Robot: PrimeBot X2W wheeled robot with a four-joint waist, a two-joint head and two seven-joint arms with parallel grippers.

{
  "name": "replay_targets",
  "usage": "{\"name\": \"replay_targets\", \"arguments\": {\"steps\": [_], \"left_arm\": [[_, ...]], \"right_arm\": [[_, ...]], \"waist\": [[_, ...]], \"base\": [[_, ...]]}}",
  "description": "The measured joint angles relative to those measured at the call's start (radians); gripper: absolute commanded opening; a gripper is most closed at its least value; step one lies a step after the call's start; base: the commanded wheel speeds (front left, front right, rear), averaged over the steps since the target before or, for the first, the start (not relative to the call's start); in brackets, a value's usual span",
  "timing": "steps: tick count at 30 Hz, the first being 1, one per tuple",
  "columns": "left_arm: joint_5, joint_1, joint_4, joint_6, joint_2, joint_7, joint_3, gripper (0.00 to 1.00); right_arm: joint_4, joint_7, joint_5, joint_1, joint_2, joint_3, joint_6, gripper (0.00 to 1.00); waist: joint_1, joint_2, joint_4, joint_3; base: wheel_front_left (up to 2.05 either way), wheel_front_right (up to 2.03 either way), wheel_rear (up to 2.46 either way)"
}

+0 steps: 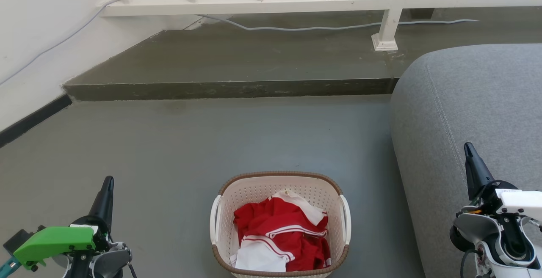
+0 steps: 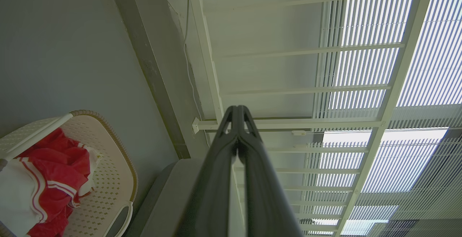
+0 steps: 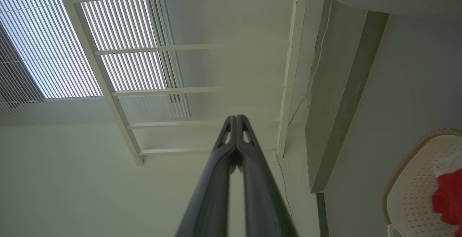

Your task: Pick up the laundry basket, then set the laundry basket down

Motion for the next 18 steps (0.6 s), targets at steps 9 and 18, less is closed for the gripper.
{"name": "replay_targets", "arguments": {"steps": [9,18], "left_arm": [[0.0,0.0,0.0,0.0,0.0,0.0,0.0,0.0],[0.0,0.0,0.0,0.0,0.0,0.0,0.0,0.0]], "right_arm": [[0.0,0.0,0.0,0.0,0.0,0.0,0.0,0.0],[0.0,0.0,0.0,0.0,0.0,0.0,0.0,0.0]], "waist": [[0.0,0.0,0.0,0.0],[0.0,0.0,0.0,0.0]], "base": [[0.0,0.0,0.0],[0.0,0.0,0.0]]}}
